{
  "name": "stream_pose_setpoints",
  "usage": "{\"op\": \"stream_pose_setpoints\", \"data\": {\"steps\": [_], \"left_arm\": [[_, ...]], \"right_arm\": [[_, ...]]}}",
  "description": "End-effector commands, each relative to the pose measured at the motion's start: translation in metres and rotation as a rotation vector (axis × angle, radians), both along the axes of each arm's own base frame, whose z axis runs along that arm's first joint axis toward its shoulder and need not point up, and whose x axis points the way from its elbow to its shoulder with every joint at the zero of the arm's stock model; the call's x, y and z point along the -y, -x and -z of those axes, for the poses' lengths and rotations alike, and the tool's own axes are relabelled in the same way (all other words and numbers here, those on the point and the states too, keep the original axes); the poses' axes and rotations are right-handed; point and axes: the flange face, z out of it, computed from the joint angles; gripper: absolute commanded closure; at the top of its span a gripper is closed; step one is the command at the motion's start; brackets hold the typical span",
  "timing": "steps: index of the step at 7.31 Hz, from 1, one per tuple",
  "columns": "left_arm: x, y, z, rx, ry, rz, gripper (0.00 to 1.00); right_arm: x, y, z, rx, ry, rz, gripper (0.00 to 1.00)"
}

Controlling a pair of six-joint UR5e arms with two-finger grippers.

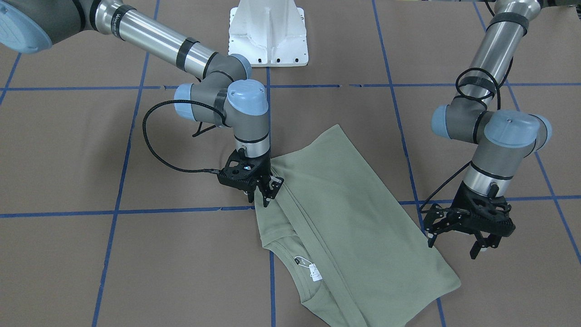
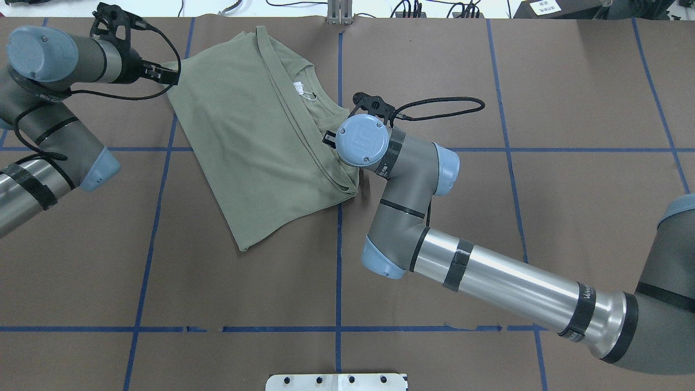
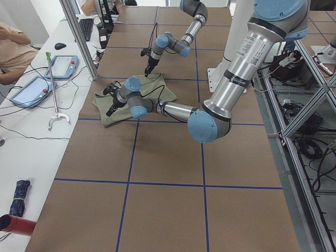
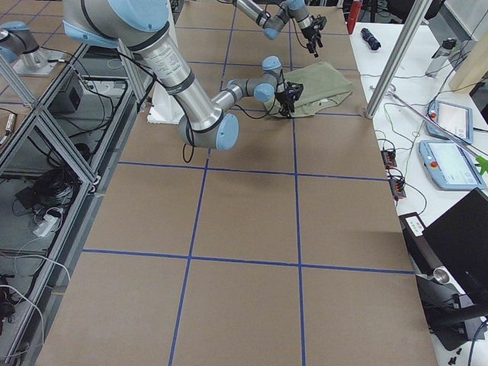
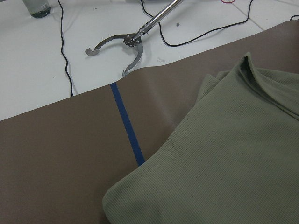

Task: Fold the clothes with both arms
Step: 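Grasp the shirt near the collar with the right gripper and pull it toward the robot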

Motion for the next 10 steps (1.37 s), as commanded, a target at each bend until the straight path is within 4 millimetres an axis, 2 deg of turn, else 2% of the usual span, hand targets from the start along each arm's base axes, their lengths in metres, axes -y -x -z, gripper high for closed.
{"op": "stream_pose_setpoints", "data": {"steps": [1, 2, 3, 4, 5, 6, 8, 9, 10], "left_arm": [[0.0, 0.0, -0.001, 0.001, 0.001, 0.0, 0.0], [-0.001, -0.001, -0.003, 0.001, 0.004, -0.001, 0.0], [-0.005, -0.001, -0.009, 0.006, 0.008, -0.005, 0.0], [-0.006, -0.002, -0.009, 0.001, 0.003, -0.006, 0.0], [-0.006, -0.001, -0.008, -0.001, 0.0, -0.006, 0.0], [-0.006, -0.001, -0.008, -0.001, 0.0, -0.006, 0.0], [-0.008, -0.002, -0.011, 0.001, 0.003, -0.007, 0.0], [-0.009, -0.001, -0.014, 0.002, 0.003, -0.008, 0.0], [-0.012, 0.001, -0.017, -0.01, -0.012, -0.007, 0.0]], "right_arm": [[0.0, 0.0, 0.001, 0.003, -0.001, 0.0, 1.0], [-0.001, -0.001, 0.006, 0.011, -0.008, 0.002, 1.0], [-0.005, -0.01, 0.02, 0.039, -0.023, 0.004, 1.0], [-0.017, -0.03, 0.017, 0.065, -0.037, 0.005, 1.0], [-0.04, -0.058, 0.0, 0.086, -0.05, 0.009, 1.0], [-0.085, -0.078, -0.012, 0.102, -0.059, 0.038, 1.0], [-0.192, -0.09, -0.005, 0.079, -0.099, 0.073, 1.0], [-0.235, -0.095, -0.024, 0.07, -0.098, 0.065, 1.0], [-0.26, -0.097, -0.033, 0.059, -0.123, 0.06, 1.0]]}}
